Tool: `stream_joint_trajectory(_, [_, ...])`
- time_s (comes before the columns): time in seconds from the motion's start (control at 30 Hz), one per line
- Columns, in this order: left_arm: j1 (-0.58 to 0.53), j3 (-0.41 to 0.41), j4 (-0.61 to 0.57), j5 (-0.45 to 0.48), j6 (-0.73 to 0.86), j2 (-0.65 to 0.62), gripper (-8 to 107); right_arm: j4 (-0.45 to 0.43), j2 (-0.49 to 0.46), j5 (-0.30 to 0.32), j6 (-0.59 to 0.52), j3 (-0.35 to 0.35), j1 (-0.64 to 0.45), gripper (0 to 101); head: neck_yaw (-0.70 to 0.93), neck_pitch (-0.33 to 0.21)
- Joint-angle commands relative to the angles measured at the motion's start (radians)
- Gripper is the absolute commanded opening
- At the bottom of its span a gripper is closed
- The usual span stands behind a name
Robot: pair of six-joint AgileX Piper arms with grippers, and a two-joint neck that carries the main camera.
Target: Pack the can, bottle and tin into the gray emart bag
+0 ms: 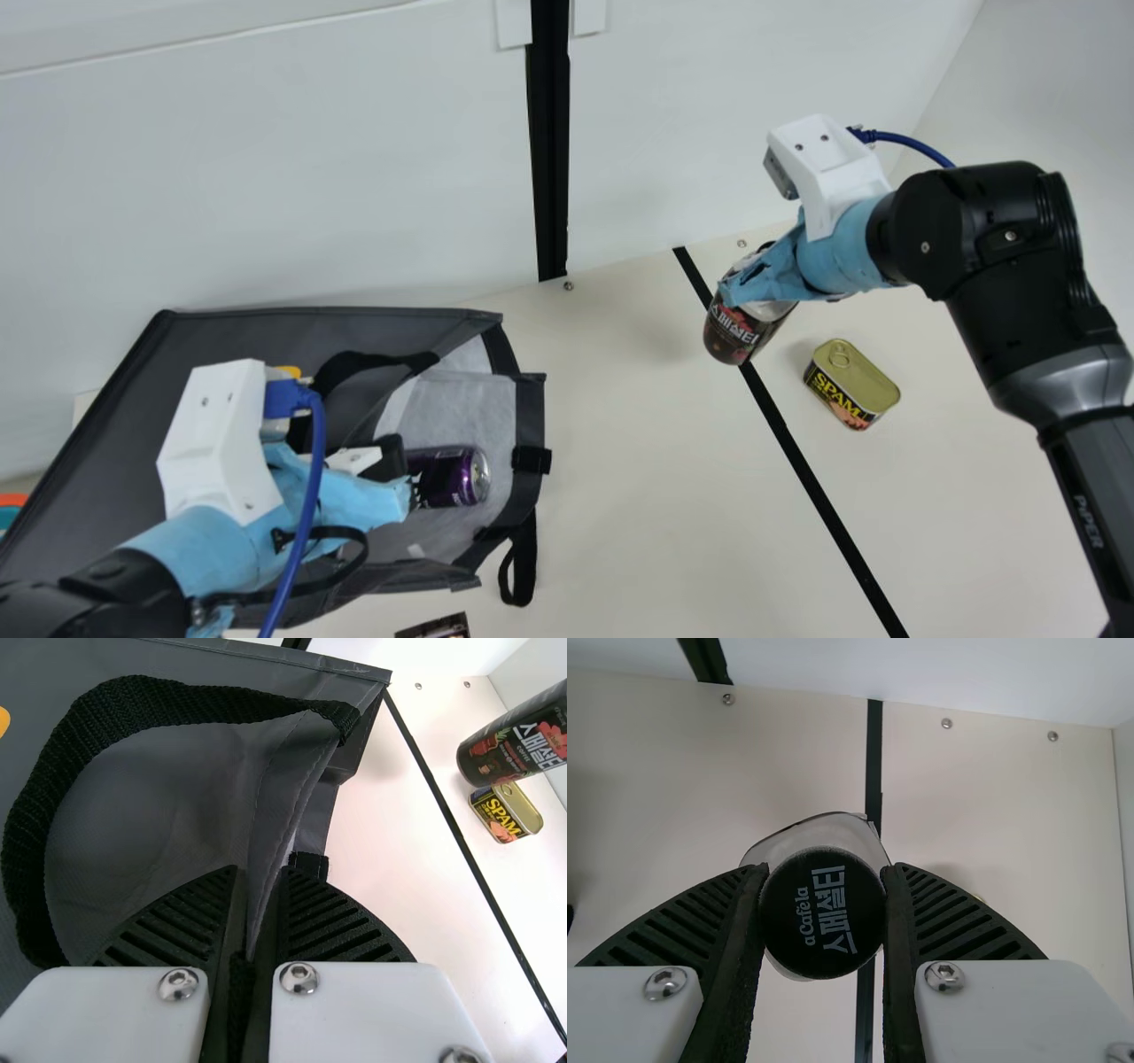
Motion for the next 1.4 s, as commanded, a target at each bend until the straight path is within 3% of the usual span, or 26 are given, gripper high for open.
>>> stream_joint_trajectory(0.0, [0.0,0.0,0.0,0.0,0.0,0.0,10,-0.004,-0.009,0.001,-0.001,0.009,0.012,0,-0.001,-0.023])
stream_joint_trajectory(0.37, [0.0,0.0,0.0,0.0,0.0,0.0,10,-0.006,-0.063,0.008,-0.011,0.059,0.083,0,-0.001,-0.023])
stream_joint_trajectory(1.37, [0.0,0.0,0.0,0.0,0.0,0.0,10,0.037,-0.141,0.056,-0.044,0.113,0.276,0,-0.001,-0.023])
